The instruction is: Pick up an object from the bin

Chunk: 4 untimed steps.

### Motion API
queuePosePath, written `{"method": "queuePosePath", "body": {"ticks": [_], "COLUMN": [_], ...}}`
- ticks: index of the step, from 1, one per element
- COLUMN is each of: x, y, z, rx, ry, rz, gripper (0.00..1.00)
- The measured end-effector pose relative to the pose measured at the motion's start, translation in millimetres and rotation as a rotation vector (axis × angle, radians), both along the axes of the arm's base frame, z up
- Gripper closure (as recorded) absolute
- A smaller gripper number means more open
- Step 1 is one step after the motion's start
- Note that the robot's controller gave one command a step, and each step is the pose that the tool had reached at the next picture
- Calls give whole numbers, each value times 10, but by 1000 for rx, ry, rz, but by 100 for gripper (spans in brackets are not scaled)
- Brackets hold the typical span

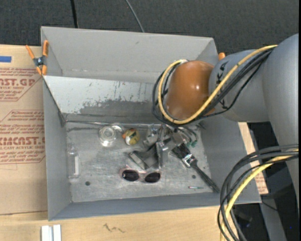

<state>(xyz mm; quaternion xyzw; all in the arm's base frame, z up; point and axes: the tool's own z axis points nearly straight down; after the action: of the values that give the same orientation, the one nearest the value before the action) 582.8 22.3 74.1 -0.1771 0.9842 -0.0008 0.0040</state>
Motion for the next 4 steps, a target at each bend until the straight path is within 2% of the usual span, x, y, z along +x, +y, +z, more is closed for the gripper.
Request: {"method": "queuePosePath", "body": {"ticks": [1, 2, 4], "x": [-9, -49, -37], "y": [0, 7, 9], "z": [32, 196, 536], "rx": [0, 1, 1], "ry": [1, 14, 9], "rz": [0, -2, -1], "gripper": [100, 100, 100]}}
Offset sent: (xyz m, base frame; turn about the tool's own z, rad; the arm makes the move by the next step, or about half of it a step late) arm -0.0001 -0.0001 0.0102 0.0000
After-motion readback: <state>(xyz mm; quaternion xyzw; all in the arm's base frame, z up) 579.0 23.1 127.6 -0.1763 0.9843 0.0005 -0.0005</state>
